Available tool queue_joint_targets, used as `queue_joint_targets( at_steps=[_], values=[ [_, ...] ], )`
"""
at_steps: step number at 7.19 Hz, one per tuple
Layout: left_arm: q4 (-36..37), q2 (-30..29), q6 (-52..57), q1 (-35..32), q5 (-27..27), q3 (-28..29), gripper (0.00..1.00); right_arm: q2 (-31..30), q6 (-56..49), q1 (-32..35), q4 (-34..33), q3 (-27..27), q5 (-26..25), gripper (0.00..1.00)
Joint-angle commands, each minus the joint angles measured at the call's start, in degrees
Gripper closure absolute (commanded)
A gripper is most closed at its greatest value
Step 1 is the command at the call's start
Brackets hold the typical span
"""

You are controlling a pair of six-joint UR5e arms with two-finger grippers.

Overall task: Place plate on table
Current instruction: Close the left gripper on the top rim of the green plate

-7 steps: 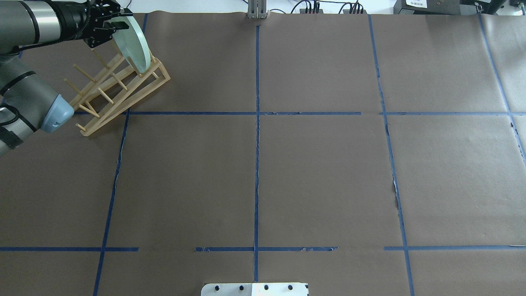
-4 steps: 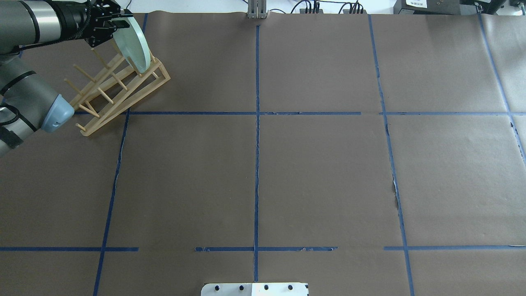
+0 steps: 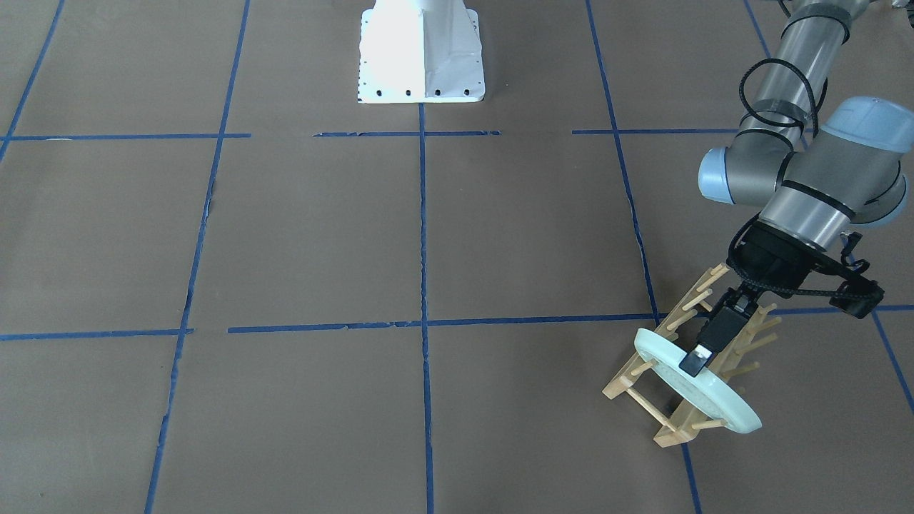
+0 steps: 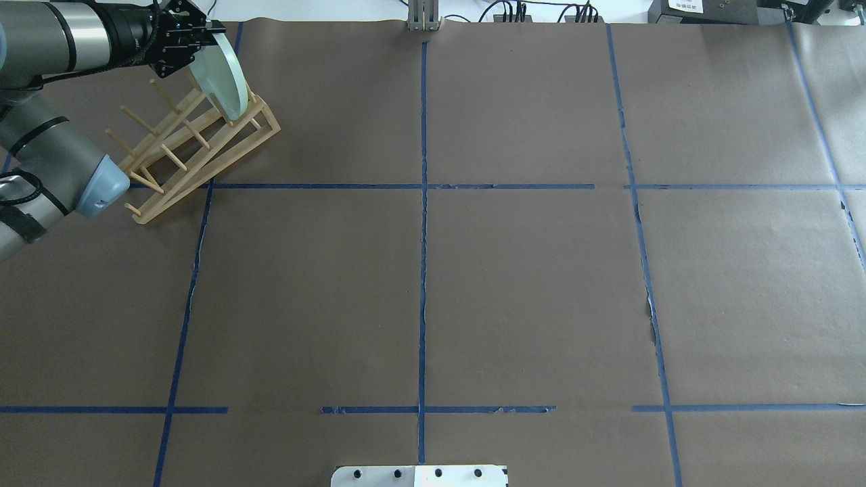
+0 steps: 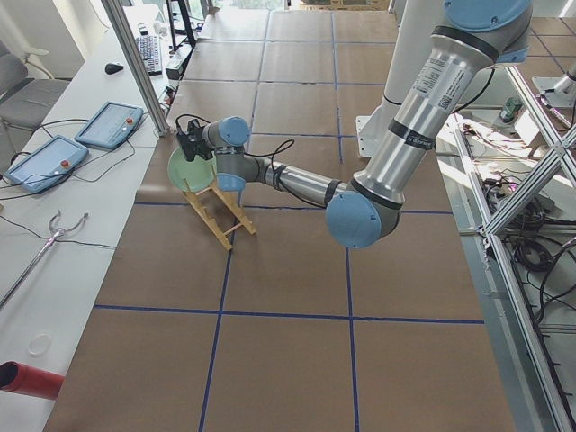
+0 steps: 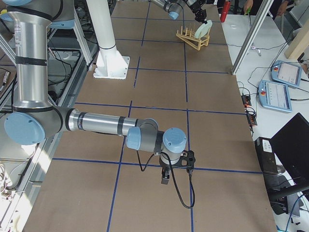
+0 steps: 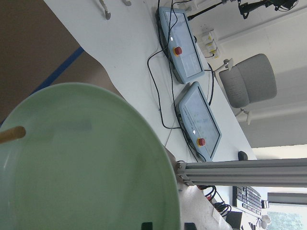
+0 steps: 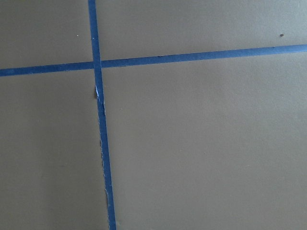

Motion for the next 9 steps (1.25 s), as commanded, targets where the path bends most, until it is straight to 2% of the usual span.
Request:
queue_joint_targets(
  at_steps=[1, 6, 9],
  values=[
    [-0.15, -0.07, 1.94, -0.15, -0.07, -0.05, 1.00, 0.00, 0.00, 0.00, 0.00, 0.00, 0.00, 0.00],
    [-3.49, 0.28, 1.26, -0.59, -0.07, -0.49, 1.00, 0.00, 0.00, 0.00, 0.00, 0.00, 0.00, 0.00],
    [-10.76, 2.11, -4.09, -0.76, 0.02, -0.49, 1.00, 0.00, 0.00, 0.00, 0.00, 0.00, 0.00, 0.00]
  ],
)
